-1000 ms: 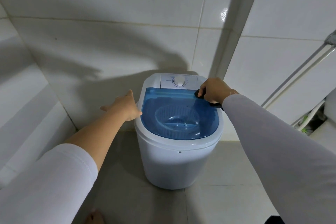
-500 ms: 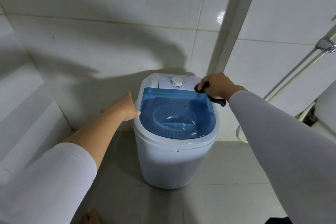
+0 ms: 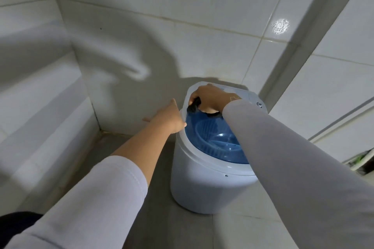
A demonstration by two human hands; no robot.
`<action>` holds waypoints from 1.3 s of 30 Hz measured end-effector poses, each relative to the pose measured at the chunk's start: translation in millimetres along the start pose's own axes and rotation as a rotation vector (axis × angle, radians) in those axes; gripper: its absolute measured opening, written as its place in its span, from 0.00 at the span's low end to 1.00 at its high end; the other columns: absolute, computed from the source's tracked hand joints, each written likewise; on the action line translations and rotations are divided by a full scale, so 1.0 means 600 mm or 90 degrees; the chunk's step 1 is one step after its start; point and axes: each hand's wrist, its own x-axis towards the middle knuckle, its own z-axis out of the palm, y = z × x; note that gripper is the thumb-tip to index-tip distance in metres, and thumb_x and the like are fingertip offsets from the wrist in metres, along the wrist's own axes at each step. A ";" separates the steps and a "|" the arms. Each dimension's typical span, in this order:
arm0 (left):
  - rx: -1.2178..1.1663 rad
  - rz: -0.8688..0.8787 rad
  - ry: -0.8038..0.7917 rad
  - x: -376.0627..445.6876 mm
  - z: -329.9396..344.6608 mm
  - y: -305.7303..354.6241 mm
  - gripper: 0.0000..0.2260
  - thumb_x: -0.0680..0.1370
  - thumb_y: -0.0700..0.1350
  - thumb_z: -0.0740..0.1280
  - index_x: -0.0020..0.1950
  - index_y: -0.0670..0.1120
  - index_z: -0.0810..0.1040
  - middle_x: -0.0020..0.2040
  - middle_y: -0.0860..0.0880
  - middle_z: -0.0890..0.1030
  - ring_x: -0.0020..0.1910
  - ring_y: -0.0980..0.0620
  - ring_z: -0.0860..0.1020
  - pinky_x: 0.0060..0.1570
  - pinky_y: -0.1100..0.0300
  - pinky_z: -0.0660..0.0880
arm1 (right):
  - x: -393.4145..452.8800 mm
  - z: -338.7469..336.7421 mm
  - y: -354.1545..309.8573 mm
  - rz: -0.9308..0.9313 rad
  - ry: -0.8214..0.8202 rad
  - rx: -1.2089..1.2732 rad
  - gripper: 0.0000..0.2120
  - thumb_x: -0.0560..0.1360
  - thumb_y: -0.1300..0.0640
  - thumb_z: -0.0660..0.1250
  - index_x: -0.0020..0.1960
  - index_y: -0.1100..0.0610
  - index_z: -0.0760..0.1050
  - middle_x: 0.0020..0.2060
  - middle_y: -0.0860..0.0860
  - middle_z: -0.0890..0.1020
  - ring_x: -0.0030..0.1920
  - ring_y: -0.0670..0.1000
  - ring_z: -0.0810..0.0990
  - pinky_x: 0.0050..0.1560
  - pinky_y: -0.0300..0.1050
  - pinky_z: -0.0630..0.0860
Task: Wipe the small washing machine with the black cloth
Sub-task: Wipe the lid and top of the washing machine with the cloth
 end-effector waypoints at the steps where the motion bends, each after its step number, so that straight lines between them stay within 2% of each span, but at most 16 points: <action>1: 0.000 0.002 -0.001 -0.001 -0.001 0.001 0.42 0.76 0.51 0.67 0.79 0.49 0.41 0.77 0.42 0.61 0.73 0.38 0.64 0.70 0.38 0.62 | -0.001 0.001 -0.002 0.002 0.004 0.003 0.17 0.75 0.64 0.61 0.60 0.52 0.78 0.61 0.51 0.76 0.60 0.53 0.75 0.54 0.40 0.71; 6: -0.001 0.003 0.000 -0.004 -0.002 0.002 0.42 0.76 0.50 0.68 0.79 0.48 0.41 0.76 0.42 0.62 0.73 0.39 0.64 0.70 0.37 0.61 | 0.001 0.007 0.004 0.013 0.006 0.010 0.21 0.73 0.69 0.59 0.57 0.50 0.79 0.60 0.50 0.78 0.59 0.53 0.76 0.54 0.40 0.72; 11: 0.041 -0.017 -0.002 -0.024 -0.011 0.011 0.39 0.78 0.53 0.65 0.79 0.50 0.42 0.77 0.43 0.61 0.74 0.39 0.61 0.70 0.32 0.57 | -0.008 0.003 0.017 0.038 -0.003 0.028 0.15 0.73 0.64 0.63 0.54 0.50 0.80 0.56 0.52 0.79 0.55 0.54 0.77 0.53 0.44 0.76; 13: 0.055 -0.019 -0.001 -0.031 -0.015 0.014 0.38 0.78 0.53 0.65 0.79 0.50 0.42 0.77 0.44 0.60 0.74 0.39 0.61 0.69 0.32 0.56 | -0.016 0.004 0.028 0.053 -0.004 0.024 0.16 0.73 0.66 0.63 0.53 0.50 0.81 0.56 0.52 0.79 0.55 0.54 0.78 0.54 0.45 0.77; 17: 0.061 -0.012 0.002 -0.036 -0.016 0.016 0.38 0.78 0.53 0.64 0.79 0.50 0.42 0.77 0.44 0.61 0.75 0.39 0.61 0.69 0.31 0.56 | -0.033 0.009 0.053 0.072 0.009 0.026 0.19 0.72 0.68 0.61 0.52 0.49 0.81 0.56 0.51 0.80 0.54 0.54 0.78 0.54 0.45 0.77; 22: 0.071 -0.004 0.012 -0.034 -0.013 0.017 0.39 0.78 0.53 0.65 0.79 0.49 0.43 0.77 0.44 0.61 0.74 0.40 0.62 0.70 0.33 0.58 | -0.055 0.007 0.072 0.087 0.016 0.025 0.19 0.72 0.69 0.60 0.54 0.50 0.81 0.56 0.52 0.79 0.55 0.53 0.77 0.50 0.42 0.74; 27: 0.077 -0.014 0.012 -0.032 -0.011 0.016 0.39 0.78 0.53 0.65 0.79 0.50 0.42 0.77 0.44 0.61 0.74 0.39 0.62 0.70 0.33 0.57 | -0.074 0.004 0.093 0.109 0.018 0.007 0.19 0.73 0.67 0.61 0.56 0.49 0.80 0.47 0.48 0.75 0.47 0.48 0.71 0.32 0.33 0.64; 34: 0.086 -0.016 0.023 -0.027 -0.007 0.015 0.39 0.78 0.53 0.65 0.79 0.50 0.42 0.77 0.43 0.62 0.74 0.39 0.63 0.70 0.33 0.58 | -0.094 0.013 0.129 0.139 0.040 -0.009 0.17 0.71 0.64 0.63 0.52 0.46 0.81 0.50 0.49 0.80 0.49 0.52 0.76 0.53 0.44 0.76; 39: 0.100 -0.021 0.032 -0.036 -0.010 0.020 0.38 0.78 0.53 0.64 0.79 0.50 0.42 0.77 0.43 0.62 0.74 0.39 0.62 0.70 0.33 0.58 | -0.119 0.019 0.158 0.177 0.036 0.036 0.17 0.72 0.68 0.62 0.52 0.52 0.81 0.45 0.50 0.75 0.45 0.51 0.73 0.47 0.41 0.70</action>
